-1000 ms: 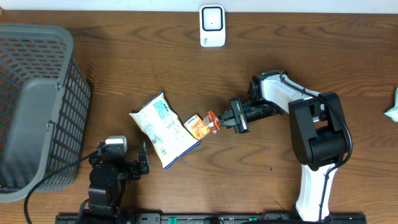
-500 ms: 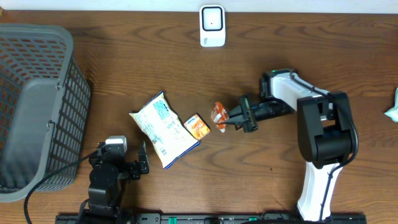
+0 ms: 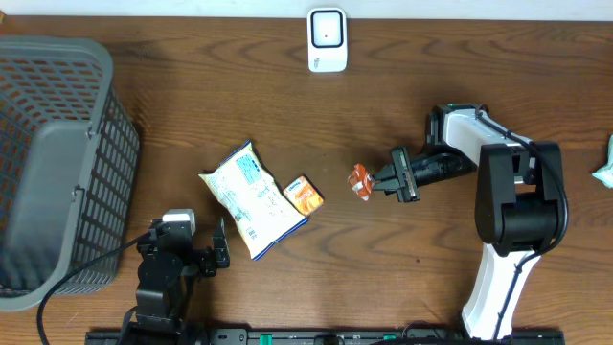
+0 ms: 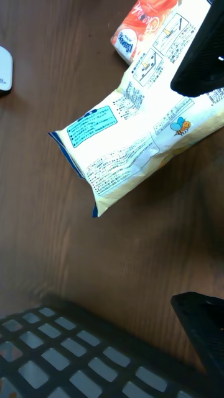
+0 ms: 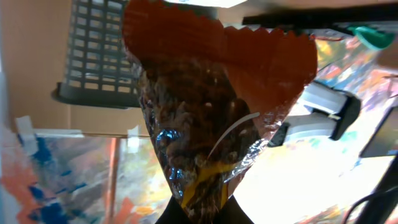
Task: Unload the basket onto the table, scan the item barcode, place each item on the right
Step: 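Lift the Top bar and turn it over near the snack bag, then raise the Top bar and hold it to the scanner window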
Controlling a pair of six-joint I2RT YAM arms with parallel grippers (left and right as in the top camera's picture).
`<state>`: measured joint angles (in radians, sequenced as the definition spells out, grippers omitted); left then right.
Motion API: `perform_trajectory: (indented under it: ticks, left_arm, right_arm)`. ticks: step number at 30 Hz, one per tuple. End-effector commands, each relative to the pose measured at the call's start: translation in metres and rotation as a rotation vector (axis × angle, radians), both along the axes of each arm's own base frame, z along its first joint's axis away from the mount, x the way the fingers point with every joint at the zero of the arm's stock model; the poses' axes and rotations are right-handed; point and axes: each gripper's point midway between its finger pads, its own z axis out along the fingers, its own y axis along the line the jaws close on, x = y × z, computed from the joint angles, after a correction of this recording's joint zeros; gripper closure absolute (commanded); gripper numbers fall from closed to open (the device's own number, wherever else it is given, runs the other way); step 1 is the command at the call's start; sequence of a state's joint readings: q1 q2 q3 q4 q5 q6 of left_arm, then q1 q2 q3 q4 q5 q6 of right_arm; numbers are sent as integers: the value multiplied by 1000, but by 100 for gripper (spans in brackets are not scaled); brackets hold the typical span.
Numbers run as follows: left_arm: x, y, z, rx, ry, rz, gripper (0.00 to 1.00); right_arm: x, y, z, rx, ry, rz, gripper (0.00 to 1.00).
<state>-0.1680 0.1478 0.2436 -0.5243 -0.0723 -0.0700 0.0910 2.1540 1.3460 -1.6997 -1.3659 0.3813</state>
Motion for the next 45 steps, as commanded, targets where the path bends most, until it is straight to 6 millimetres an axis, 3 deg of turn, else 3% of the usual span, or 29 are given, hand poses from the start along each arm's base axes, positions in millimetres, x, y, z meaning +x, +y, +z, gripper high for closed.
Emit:
perform_trajectory:
  ticks: [1,13,23,28,32,37,43,45]
  left_arm:
    - [0,-1,8,7,-21,-14,1]
    - [0,-1,8,7,-21,-14,1]
    - [0,-1,8,7,-21,-14,1]
    - [0,-1,8,7,-21,-14,1]
    - [0,-1,8,7,-21,-14,1]
    - [0,-1,8,7,-21,-14,1]
    - [0,-1,8,7,-21,-14,1]
    - [0,-1,8,7,-21,-14,1]
  right_arm:
    - [-2,-1,0,0,-51,24,99]
    - [-2,-2,0,0,-51,21,98]
    - [-1,-14,-5,-27,-56,22,99]
    - [0,-14,-4,36,-272,45,99]
    - [7,-13,4,67,-343,15,99]
    - [9,-25,32,71,-522,-2,99]
    - [-7,-37,105,46,-844,-25,99]
    - [-5,-39,120,22,-982,-30,99]
